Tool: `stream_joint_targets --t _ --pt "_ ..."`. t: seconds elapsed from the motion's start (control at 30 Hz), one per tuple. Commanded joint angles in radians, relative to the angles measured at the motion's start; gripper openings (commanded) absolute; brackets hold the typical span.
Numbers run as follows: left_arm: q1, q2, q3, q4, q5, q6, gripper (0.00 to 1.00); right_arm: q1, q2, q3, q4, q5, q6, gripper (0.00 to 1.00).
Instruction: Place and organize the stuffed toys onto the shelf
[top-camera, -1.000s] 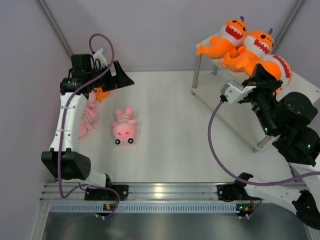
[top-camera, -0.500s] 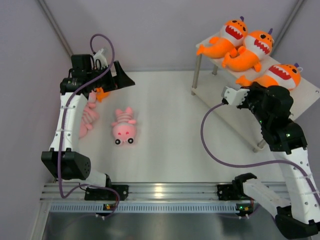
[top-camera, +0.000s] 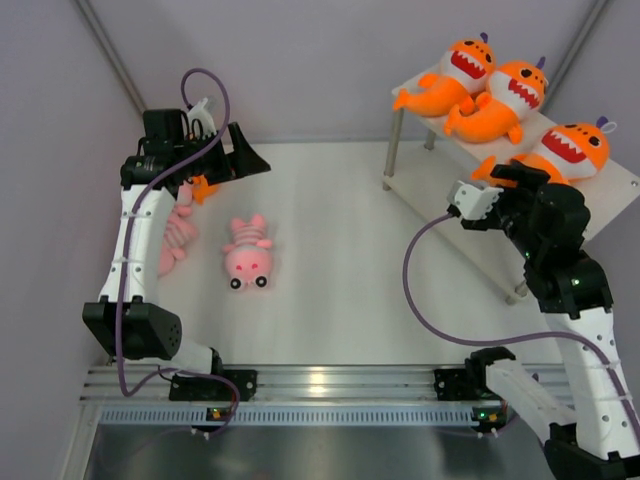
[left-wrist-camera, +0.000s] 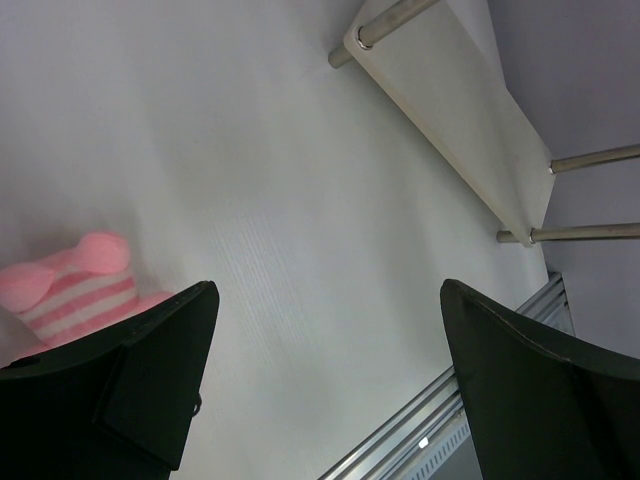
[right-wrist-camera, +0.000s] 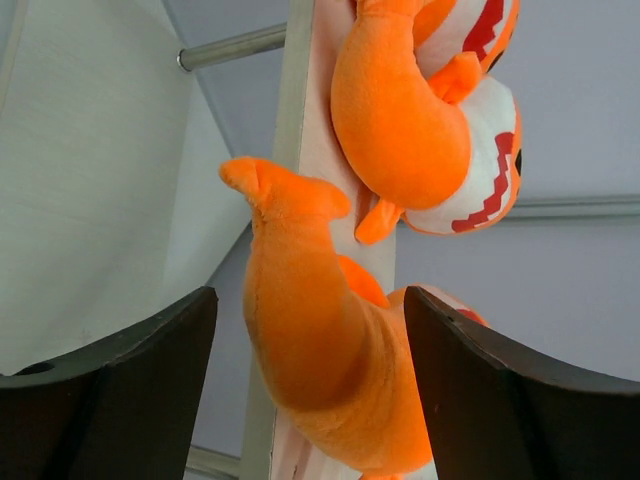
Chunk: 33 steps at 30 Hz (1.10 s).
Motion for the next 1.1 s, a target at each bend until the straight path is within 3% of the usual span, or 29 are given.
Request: stream_joint_targets --t 0.0,0.07,0.2,0.3,0.37,0.43,0.53,0.57,0.67,0.83,1.07 --pt "0.0 -0.023 -0.004 0.015 0.024 0.006 0.98 -0.015 -0.041 0.033 -0.003 -0.074 0.042 0.77" --pt "0.001 -0.026 -0.004 0.015 0.023 0.009 0.98 -0.014 -0.064 0.03 -0.005 -0.107 0.06 0.83" --pt "0.0 -0.009 0.005 0.015 0.022 0.007 0.98 -0.014 -0.078 0.092 -0.054 -0.214 0.109 0.85" --pt "0.0 -0.007 0.004 0.017 0.03 0.007 0.98 -0.012 -0.089 0.204 -0.048 -0.352 0.259 0.9" --pt "0.0 -0.01 0.001 0.015 0.024 0.015 0.98 -0.014 -0.072 0.311 -0.002 -0.393 0.522 0.97" --pt "0.0 -0.009 0.004 0.015 0.019 0.027 0.98 -0.014 -0.025 0.402 0.076 -0.295 0.853 0.97" --pt "0.0 -0.001 0.008 0.015 0.018 0.05 0.98 -0.014 0.141 0.621 -0.017 0.016 1.109 0.95" --pt "0.0 0.0 0.002 0.015 0.016 0.053 0.98 -0.014 0.231 0.705 -0.051 0.187 1.137 0.97" --pt "0.0 -0.004 -0.027 0.015 0.01 0.07 0.98 -0.061 0.36 0.795 -0.177 0.322 1.22 1.0" --pt "0.001 -0.009 -0.039 0.015 0.012 0.093 0.98 -0.361 0.32 0.667 -0.114 0.21 1.468 0.98" --pt "0.001 0.008 -0.035 0.015 0.042 0.101 0.98 -0.502 0.29 0.479 -0.031 0.126 1.565 0.94"
